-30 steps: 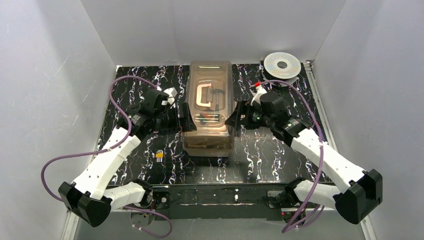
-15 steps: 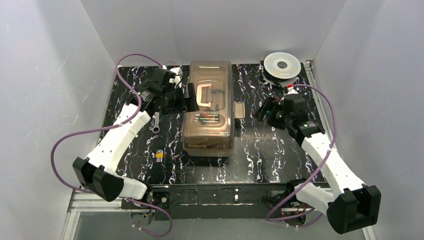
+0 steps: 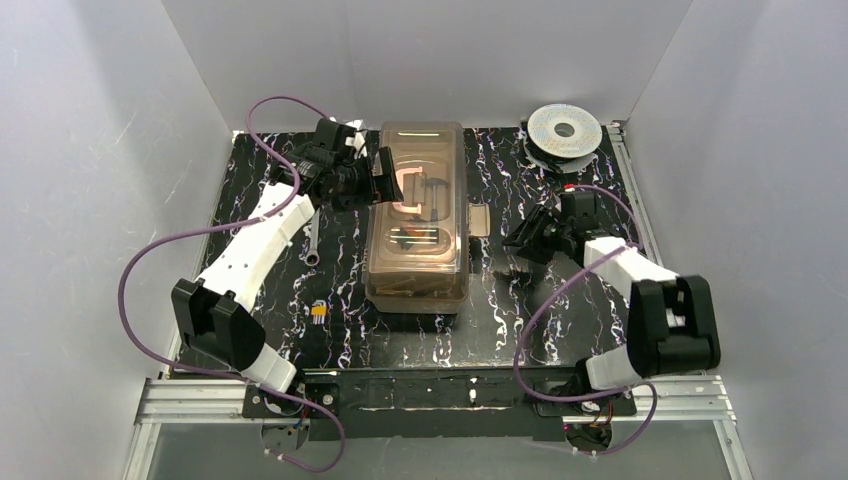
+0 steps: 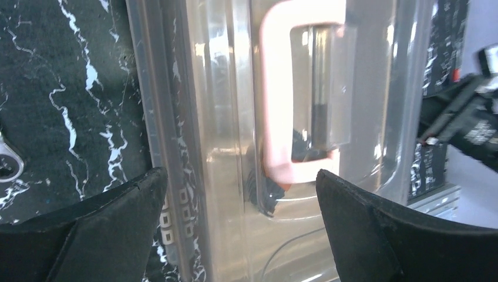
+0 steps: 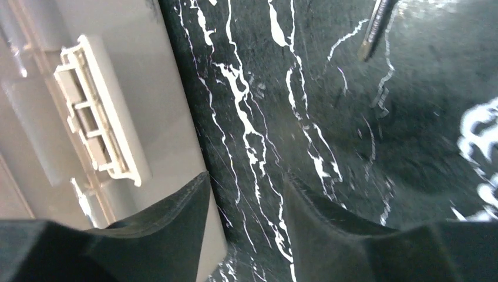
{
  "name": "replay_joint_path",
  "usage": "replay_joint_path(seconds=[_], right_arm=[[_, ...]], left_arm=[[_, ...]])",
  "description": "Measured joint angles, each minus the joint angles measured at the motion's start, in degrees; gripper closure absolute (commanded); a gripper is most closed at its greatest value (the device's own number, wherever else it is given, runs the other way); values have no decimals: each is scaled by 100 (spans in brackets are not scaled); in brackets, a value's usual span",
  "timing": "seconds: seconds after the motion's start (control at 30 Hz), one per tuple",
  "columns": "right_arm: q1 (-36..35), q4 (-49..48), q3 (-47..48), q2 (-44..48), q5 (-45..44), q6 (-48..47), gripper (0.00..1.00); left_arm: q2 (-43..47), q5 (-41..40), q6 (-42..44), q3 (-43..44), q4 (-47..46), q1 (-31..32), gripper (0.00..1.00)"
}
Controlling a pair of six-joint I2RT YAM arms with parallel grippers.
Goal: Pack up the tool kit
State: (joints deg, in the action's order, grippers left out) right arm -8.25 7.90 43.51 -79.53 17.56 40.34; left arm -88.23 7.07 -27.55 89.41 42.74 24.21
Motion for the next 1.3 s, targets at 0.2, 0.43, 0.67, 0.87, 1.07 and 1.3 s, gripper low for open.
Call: replay_joint_path(seconds=[0.2, 0.43, 0.67, 0.87, 1.07, 1.3], right_arm=[[0, -828, 326, -1335, 708, 420, 65], [-2, -2339, 837, -2723, 1853, 1217, 74], [-94, -4680, 1104, -3945, 2964, 2682, 77], [-273, -6443, 1110, -4332, 3449, 4004, 77], [-243, -6968, 1086, -4330, 3578, 4419, 77], [-267, -6310, 918, -3960, 3569, 4135, 78]], left_arm=[[-96, 343, -214, 155, -321, -232, 2], [-409, 691, -372, 319, -654, -278, 2], [-793, 730, -372, 409, -723, -358, 2], [-1027, 737, -356, 356, -844, -415, 2], [-1027, 748, -345, 289, -935, -424, 2], [-1091, 785, -363, 291, -970, -444, 2]])
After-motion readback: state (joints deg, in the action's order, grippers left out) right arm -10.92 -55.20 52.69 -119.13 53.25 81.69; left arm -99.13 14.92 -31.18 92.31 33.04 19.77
